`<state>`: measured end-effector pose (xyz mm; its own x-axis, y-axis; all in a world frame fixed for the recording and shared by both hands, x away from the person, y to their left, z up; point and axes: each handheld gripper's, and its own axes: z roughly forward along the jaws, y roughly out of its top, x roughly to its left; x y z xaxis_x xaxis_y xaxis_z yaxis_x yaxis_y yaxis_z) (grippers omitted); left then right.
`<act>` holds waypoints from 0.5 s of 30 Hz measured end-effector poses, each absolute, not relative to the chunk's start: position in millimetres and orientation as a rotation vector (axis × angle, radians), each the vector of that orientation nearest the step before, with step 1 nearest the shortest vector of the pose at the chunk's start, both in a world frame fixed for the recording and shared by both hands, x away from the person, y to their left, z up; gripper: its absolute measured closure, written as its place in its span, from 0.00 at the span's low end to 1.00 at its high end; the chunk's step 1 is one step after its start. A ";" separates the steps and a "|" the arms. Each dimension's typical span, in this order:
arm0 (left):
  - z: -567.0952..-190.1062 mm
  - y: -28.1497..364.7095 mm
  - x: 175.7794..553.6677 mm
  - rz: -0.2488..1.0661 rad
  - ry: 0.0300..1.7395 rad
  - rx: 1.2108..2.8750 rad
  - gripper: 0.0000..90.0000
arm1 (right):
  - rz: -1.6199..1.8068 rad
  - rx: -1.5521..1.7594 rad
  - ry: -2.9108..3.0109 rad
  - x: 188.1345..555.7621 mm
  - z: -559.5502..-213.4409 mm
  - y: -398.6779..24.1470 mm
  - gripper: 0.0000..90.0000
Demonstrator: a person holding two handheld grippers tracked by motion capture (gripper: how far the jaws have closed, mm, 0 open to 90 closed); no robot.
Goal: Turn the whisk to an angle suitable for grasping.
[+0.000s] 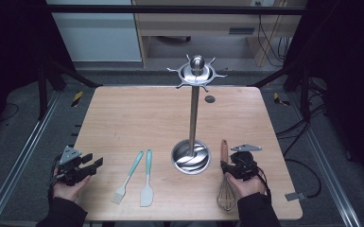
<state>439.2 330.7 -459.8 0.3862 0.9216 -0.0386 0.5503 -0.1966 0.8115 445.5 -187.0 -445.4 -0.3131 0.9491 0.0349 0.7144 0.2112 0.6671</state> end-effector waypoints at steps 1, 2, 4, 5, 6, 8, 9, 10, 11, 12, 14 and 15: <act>-460.5 330.3 440.0 0.602 1.275 1.872 0.53 | 0.830 1.556 2.113 445.9 -446.5 -186.4 0.56; -461.2 330.0 440.6 0.601 1.277 1.877 0.52 | 0.818 1.577 2.123 446.6 -450.0 -185.6 0.57; -461.8 330.1 441.6 0.600 1.282 1.890 0.52 | 0.812 1.582 2.129 446.9 -451.5 -185.8 0.57; -461.7 330.4 441.8 0.605 1.284 1.893 0.51 | 0.809 1.591 2.139 447.2 -454.0 -185.7 0.58; -461.8 330.7 441.9 0.601 1.285 1.890 0.51 | 0.804 1.594 2.145 447.4 -456.3 -186.1 0.59; -461.8 331.0 442.0 0.600 1.289 1.890 0.50 | 0.772 1.617 2.161 448.6 -462.1 -186.7 0.62; -462.0 330.9 442.1 0.600 1.290 1.890 0.50 | 0.772 1.617 2.161 448.6 -462.1 -186.7 0.62; -462.2 330.8 442.3 0.593 1.292 1.892 0.50 | 0.767 1.626 2.160 448.9 -463.2 -186.7 0.62; -462.4 330.6 442.5 0.592 1.292 1.893 0.50 | 0.760 1.635 2.166 449.4 -464.7 -187.0 0.63; -462.6 330.4 442.7 0.591 1.294 1.895 0.50 | 0.754 1.644 2.172 449.8 -465.6 -187.0 0.64; -462.8 330.1 443.0 0.588 1.294 1.899 0.50 | 0.757 1.658 2.179 450.3 -467.3 -186.7 0.66; -462.9 330.0 443.0 0.589 1.294 1.900 0.50 | 0.738 1.669 2.189 450.9 -468.3 -186.0 0.67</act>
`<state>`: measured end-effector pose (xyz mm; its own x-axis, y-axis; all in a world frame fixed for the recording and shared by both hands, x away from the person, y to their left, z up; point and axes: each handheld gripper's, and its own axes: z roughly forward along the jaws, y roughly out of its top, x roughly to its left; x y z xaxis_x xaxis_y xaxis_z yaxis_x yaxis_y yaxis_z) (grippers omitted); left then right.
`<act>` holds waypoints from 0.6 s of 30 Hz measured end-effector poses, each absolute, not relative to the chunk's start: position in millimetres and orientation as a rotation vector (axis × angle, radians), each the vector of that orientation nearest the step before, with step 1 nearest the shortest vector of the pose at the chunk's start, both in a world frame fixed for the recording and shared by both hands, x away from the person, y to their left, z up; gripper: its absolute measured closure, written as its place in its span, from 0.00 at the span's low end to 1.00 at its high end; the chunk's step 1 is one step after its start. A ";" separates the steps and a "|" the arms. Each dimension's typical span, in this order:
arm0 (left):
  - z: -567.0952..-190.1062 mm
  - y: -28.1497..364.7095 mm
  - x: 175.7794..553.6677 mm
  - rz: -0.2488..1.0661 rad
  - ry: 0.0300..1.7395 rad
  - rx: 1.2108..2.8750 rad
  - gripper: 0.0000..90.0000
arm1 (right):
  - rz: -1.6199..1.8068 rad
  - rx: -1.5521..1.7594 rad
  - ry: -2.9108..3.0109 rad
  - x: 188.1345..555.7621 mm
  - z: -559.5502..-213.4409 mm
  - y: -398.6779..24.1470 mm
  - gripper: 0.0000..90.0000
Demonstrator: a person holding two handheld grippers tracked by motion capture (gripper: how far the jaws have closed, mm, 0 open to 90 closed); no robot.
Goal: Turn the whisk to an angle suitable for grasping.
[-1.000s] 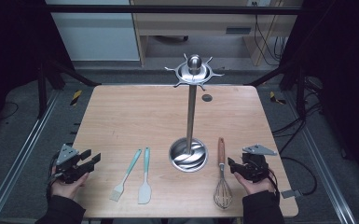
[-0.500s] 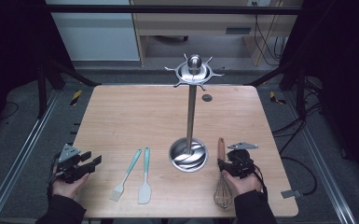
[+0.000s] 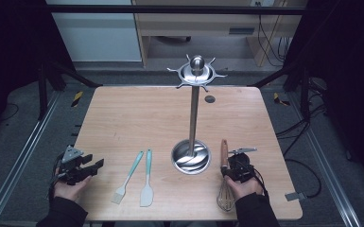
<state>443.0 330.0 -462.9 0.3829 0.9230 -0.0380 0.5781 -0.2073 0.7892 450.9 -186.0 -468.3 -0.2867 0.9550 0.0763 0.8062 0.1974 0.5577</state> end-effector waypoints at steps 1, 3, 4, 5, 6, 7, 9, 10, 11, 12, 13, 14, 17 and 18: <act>-462.8 329.9 443.0 0.590 1.297 1.900 0.50 | 0.730 1.667 2.194 451.3 -469.3 -185.5 0.68; -462.8 329.9 443.0 0.588 1.300 1.901 0.49 | 0.703 1.672 2.204 452.2 -471.5 -183.0 0.70; -462.9 330.1 443.2 0.586 1.300 1.902 0.49 | 0.689 1.679 2.209 452.5 -472.3 -182.0 0.71; -463.0 330.1 443.4 0.581 1.303 1.902 0.48 | 0.679 1.676 2.216 453.3 -473.4 -181.4 0.72; -463.2 329.9 443.5 0.577 1.305 1.902 0.48 | 0.670 1.681 2.218 453.8 -474.1 -180.7 0.72; -463.2 329.9 443.7 0.577 1.308 1.906 0.48 | 0.674 1.698 2.210 454.5 -474.1 -180.9 0.73; -463.4 329.8 443.8 0.572 1.311 1.907 0.48 | 0.679 1.704 2.209 454.9 -474.0 -181.5 0.73; -463.4 329.8 443.9 0.572 1.312 1.910 0.48 | 0.674 1.716 2.206 455.6 -474.2 -182.5 0.74; -463.5 329.7 443.9 0.572 1.313 1.909 0.48 | 0.676 1.732 2.202 455.8 -474.1 -182.6 0.74; -463.5 329.6 443.9 0.573 1.314 1.910 0.48 | 0.672 1.737 2.197 456.2 -474.2 -183.0 0.74; -463.5 329.6 443.9 0.572 1.314 1.910 0.48 | 0.669 1.756 2.192 456.4 -474.0 -182.8 0.74; -463.6 329.5 444.0 0.572 1.315 1.911 0.48 | 0.669 1.756 2.192 456.4 -474.0 -182.8 0.74; -463.6 329.3 444.1 0.569 1.314 1.912 0.48 | 0.659 1.764 2.191 456.6 -473.8 -183.4 0.76; -463.6 329.3 444.1 0.569 1.314 1.912 0.48 | 0.658 1.771 2.188 456.4 -473.4 -183.6 0.77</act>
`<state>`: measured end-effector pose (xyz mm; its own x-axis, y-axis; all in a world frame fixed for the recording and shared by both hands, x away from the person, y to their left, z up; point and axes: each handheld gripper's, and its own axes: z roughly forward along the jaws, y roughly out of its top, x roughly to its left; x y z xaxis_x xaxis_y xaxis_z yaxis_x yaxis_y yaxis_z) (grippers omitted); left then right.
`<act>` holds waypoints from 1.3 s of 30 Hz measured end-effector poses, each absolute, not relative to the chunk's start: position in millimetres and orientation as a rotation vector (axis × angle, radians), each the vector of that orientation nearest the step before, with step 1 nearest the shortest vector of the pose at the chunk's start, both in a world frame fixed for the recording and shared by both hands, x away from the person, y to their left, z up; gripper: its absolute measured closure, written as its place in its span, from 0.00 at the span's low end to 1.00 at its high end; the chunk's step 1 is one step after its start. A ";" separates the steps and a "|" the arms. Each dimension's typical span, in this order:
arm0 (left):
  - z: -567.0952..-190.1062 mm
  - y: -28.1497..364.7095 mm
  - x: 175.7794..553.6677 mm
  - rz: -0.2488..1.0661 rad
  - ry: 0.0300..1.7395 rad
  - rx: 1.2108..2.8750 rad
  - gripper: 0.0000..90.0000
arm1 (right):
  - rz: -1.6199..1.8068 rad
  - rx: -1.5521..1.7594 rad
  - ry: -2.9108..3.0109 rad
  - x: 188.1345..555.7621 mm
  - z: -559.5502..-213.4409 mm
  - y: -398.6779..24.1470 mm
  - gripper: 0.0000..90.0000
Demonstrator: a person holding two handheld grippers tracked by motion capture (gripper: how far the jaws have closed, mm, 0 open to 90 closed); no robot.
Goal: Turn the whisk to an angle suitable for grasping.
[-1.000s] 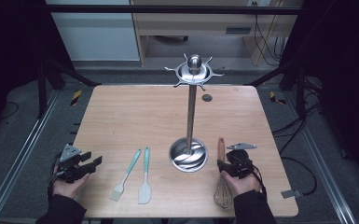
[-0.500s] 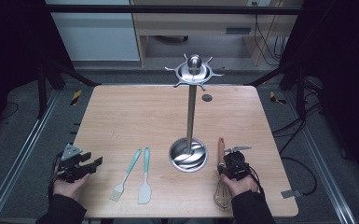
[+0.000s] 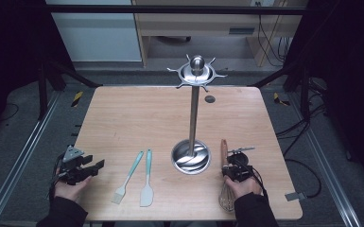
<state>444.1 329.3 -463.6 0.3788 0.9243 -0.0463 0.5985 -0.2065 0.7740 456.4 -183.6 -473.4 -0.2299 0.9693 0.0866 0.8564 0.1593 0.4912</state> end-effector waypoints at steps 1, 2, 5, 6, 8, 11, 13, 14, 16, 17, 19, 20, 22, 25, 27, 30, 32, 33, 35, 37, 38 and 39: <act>-463.6 329.3 444.2 0.569 1.313 1.913 0.48 | 0.656 1.766 2.185 456.3 -473.1 -184.4 0.81; -463.8 329.2 444.3 0.569 1.314 1.911 0.48 | 0.657 1.767 2.187 456.1 -472.6 -185.1 0.85; -463.7 329.2 444.1 0.567 1.313 1.912 0.48 | 0.635 1.752 2.185 455.7 -472.1 -187.6 0.87; -463.7 329.2 444.2 0.567 1.313 1.912 0.48 | 0.634 1.755 2.184 455.6 -471.7 -188.3 0.87; -463.8 329.2 444.3 0.568 1.312 1.913 0.48 | 0.617 1.745 2.185 455.5 -471.3 -190.4 0.89; -463.8 329.0 444.2 0.567 1.311 1.916 0.48 | 0.602 1.741 2.189 455.4 -470.5 -193.0 0.90; -463.9 329.0 444.4 0.565 1.309 1.918 0.48 | 0.602 1.739 2.191 455.3 -470.7 -194.9 0.89; -464.0 328.9 444.4 0.565 1.309 1.918 0.48 | 0.601 1.737 2.192 455.4 -470.8 -195.2 0.89; -463.9 328.8 444.4 0.564 1.308 1.920 0.48 | 0.599 1.740 2.190 455.9 -471.2 -194.7 0.87; -463.9 328.7 444.5 0.563 1.308 1.921 0.48 | 0.596 1.739 2.195 456.4 -471.7 -194.2 0.86; -464.0 328.5 444.6 0.564 1.307 1.924 0.48 | 0.582 1.742 2.202 457.6 -472.7 -193.3 0.86; -464.0 328.4 444.7 0.564 1.307 1.924 0.48 | 0.573 1.739 2.207 458.8 -473.7 -193.0 0.87; -464.2 328.2 444.8 0.562 1.307 1.923 0.48 | 0.565 1.753 2.213 459.7 -473.6 -192.8 0.89; -464.2 328.2 444.9 0.561 1.307 1.924 0.48 | 0.560 1.754 2.214 460.5 -473.3 -193.9 0.90; -464.2 328.2 444.8 0.560 1.306 1.924 0.48 | 0.549 1.766 2.217 460.6 -472.4 -194.2 0.90; -464.2 328.1 444.9 0.559 1.306 1.924 0.48 | 0.540 1.758 2.221 460.8 -472.1 -196.0 0.90; -464.2 328.1 444.9 0.559 1.306 1.924 0.48 | 0.536 1.763 2.224 460.6 -471.3 -197.8 0.90; -464.1 328.1 444.9 0.558 1.306 1.924 0.48 | 0.534 1.768 2.221 460.6 -470.6 -198.6 0.90; -464.1 328.3 444.9 0.559 1.306 1.925 0.49 | 0.556 1.760 2.215 459.7 -468.4 -202.2 0.90; -464.1 328.4 445.0 0.559 1.305 1.925 0.49 | 0.586 1.755 2.206 458.3 -464.9 -204.5 0.90; -464.0 328.4 444.9 0.559 1.306 1.926 0.49 | 0.605 1.738 2.201 457.8 -463.4 -205.9 0.90; -463.9 328.5 444.9 0.559 1.306 1.925 0.49 | 0.623 1.735 2.195 457.0 -461.3 -206.4 0.90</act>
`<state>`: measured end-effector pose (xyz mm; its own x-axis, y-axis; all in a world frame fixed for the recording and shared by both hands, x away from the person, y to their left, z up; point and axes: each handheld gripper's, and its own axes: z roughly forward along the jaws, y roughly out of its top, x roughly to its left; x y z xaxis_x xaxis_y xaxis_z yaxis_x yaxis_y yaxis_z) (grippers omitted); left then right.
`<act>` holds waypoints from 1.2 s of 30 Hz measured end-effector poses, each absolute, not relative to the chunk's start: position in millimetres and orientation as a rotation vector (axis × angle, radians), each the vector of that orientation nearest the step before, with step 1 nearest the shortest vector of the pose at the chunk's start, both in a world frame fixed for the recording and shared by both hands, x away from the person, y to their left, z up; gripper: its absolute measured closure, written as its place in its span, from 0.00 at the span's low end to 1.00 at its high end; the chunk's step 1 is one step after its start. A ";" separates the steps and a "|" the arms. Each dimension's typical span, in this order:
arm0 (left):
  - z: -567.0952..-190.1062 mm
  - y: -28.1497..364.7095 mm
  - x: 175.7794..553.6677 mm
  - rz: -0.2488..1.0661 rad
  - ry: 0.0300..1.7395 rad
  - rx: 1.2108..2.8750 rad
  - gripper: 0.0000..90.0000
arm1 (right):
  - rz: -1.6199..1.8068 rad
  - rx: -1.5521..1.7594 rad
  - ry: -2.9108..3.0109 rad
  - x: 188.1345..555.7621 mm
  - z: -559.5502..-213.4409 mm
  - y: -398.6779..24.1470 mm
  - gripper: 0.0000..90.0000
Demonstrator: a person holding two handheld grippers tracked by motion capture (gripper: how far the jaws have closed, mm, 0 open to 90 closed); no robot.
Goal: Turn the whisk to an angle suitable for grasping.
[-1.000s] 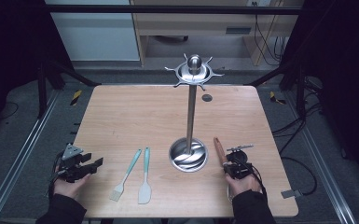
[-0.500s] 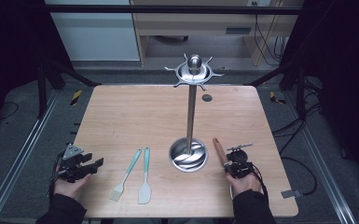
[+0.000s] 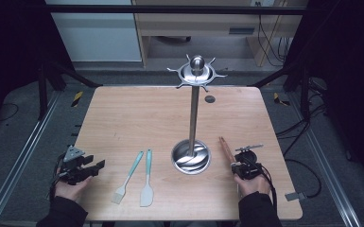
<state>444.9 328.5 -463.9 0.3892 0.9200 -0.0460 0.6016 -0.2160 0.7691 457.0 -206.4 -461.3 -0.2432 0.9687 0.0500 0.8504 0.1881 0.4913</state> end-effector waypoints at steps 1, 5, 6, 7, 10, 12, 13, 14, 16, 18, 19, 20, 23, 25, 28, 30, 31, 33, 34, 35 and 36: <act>-463.9 328.5 444.9 0.559 1.306 1.925 0.49 | 0.643 1.721 2.193 456.0 -459.4 -207.0 0.90; -463.9 328.4 444.9 0.560 1.304 1.926 0.49 | 0.735 1.671 2.168 451.9 -450.7 -206.3 0.90; -463.8 328.3 444.9 0.560 1.303 1.926 0.49 | 0.752 1.659 2.162 451.1 -448.9 -205.9 0.90; -463.8 328.3 444.8 0.560 1.303 1.926 0.49 | 0.777 1.640 2.154 449.5 -445.9 -205.3 0.90; -463.7 328.1 444.7 0.562 1.301 1.925 0.49 | 0.849 1.597 2.132 446.1 -438.8 -203.9 0.90; -463.6 327.9 444.6 0.562 1.300 1.924 0.49 | 0.891 1.555 2.119 444.0 -434.5 -203.5 0.90; -463.5 327.9 444.6 0.562 1.300 1.925 0.49 | 0.913 1.539 2.109 442.7 -432.3 -203.1 0.90; -463.5 327.7 444.6 0.562 1.300 1.926 0.49 | 0.934 1.522 2.099 441.2 -429.9 -203.1 0.90; -463.5 327.5 444.6 0.563 1.298 1.927 0.49 | 0.977 1.493 2.079 438.4 -424.9 -203.1 0.90; -463.4 327.1 444.4 0.569 1.297 1.930 0.49 | 1.018 1.456 2.055 435.9 -420.3 -203.3 0.90; -463.4 326.9 444.4 0.570 1.297 1.930 0.49 | 1.051 1.442 2.044 434.2 -417.2 -203.6 0.90; -463.3 326.9 444.3 0.569 1.296 1.930 0.49 | 1.062 1.435 2.034 433.3 -415.7 -203.7 0.90; -463.1 326.9 444.3 0.569 1.293 1.928 0.49 | 1.119 1.405 2.001 430.3 -410.0 -205.5 0.90; -463.1 326.9 444.4 0.568 1.293 1.928 0.49 | 1.154 1.396 1.973 428.1 -406.1 -207.1 0.90; -462.9 326.7 444.3 0.567 1.290 1.928 0.49 | 1.216 1.380 1.941 424.5 -400.1 -209.9 0.90; -462.8 326.4 444.3 0.567 1.288 1.928 0.49 | 1.249 1.359 1.925 422.0 -396.4 -211.3 0.90; -462.9 326.3 444.3 0.566 1.287 1.928 0.49 | 1.271 1.348 1.910 420.2 -394.1 -211.4 0.90; -463.0 326.3 444.5 0.565 1.286 1.930 0.49 | 1.302 1.334 1.892 418.0 -390.7 -212.0 0.90; -463.1 326.3 444.6 0.564 1.286 1.930 0.49 | 1.322 1.323 1.881 416.9 -389.0 -212.4 0.90; -463.2 326.4 444.6 0.563 1.285 1.930 0.49 | 1.342 1.317 1.867 415.9 -387.3 -212.4 0.90; -463.2 326.4 444.7 0.563 1.285 1.930 0.49 | 1.352 1.306 1.859 415.1 -385.6 -212.7 0.90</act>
<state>444.7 326.4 -463.2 0.4027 0.9145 -0.0393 0.5907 -0.2268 0.7744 415.1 -212.7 -385.6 -0.4199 0.8969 0.1388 0.4085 0.0502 0.9114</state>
